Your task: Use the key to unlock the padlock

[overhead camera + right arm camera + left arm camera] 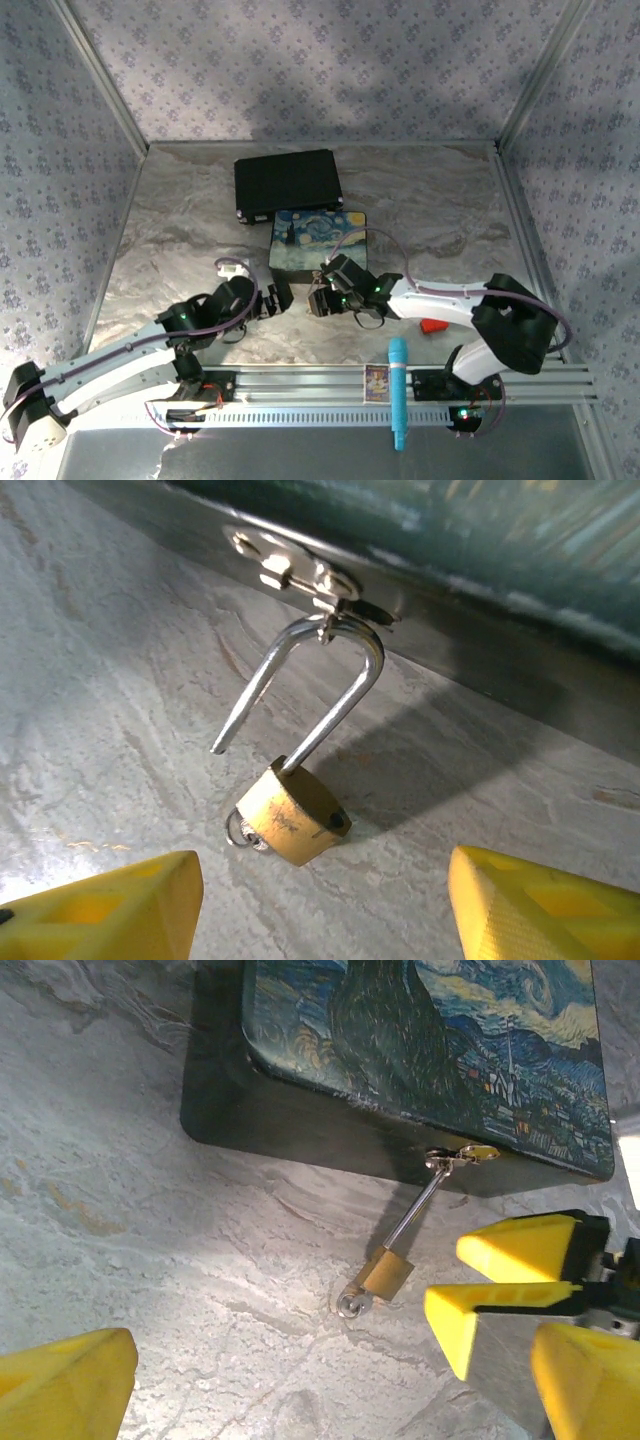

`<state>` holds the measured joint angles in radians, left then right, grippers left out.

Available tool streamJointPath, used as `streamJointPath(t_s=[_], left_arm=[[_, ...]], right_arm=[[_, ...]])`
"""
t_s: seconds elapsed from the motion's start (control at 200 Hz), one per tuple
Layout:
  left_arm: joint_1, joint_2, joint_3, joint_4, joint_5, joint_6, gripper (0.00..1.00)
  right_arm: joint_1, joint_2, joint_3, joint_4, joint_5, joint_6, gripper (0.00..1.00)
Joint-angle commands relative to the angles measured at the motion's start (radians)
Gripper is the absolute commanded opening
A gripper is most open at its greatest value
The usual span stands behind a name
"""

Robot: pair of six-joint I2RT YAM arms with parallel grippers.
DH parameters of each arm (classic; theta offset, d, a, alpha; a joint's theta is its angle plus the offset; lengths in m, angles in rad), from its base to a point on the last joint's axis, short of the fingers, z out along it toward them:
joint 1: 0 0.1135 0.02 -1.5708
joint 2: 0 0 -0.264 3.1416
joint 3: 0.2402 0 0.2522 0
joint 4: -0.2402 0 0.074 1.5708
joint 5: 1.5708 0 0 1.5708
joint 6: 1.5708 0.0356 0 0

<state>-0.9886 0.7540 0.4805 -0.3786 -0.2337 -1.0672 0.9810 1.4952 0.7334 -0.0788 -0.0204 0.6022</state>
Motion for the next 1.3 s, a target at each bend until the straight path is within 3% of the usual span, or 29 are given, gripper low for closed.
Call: streamJointPath(t_s=[0.0, 0.16, 0.49, 0.63, 0.885, 0.949, 1.024, 1.119, 1.299], left_arm=[[0.003, 0.011, -0.002, 0.056, 0.025, -0.016, 1.0], [0.004, 0.034, -0.012, 0.083, 0.033, -0.023, 1.0], [0.004, 0.037, -0.024, 0.091, 0.026, -0.038, 1.0], [0.004, 0.037, -0.025, 0.092, 0.017, -0.037, 1.0], [0.004, 0.036, -0.009, 0.066, 0.001, -0.021, 1.0], [0.004, 0.038, 0.004, 0.05, -0.009, -0.005, 1.0], [0.004, 0.042, 0.038, 0.012, -0.036, 0.042, 1.0], [0.004, 0.064, 0.109, -0.056, -0.095, 0.144, 1.0], [0.004, 0.211, 0.291, -0.124, -0.143, 0.527, 1.0]], right_arm=[[0.01, 0.03, -0.003, 0.068, 0.02, 0.018, 0.67], [0.016, 0.092, 0.009, 0.109, 0.009, 0.019, 0.65], [0.026, 0.146, -0.01, 0.133, 0.003, 0.046, 0.47], [0.019, 0.157, -0.035, 0.19, -0.028, 0.065, 0.45], [0.013, 0.142, -0.071, 0.239, -0.063, 0.105, 0.28], [0.004, 0.131, -0.105, 0.274, -0.081, 0.124, 0.18], [-0.014, 0.12, -0.146, 0.317, -0.107, 0.15, 0.11], [-0.035, 0.095, -0.197, 0.374, -0.126, 0.171, 0.1], [-0.065, 0.041, -0.255, 0.416, -0.162, 0.178, 0.06]])
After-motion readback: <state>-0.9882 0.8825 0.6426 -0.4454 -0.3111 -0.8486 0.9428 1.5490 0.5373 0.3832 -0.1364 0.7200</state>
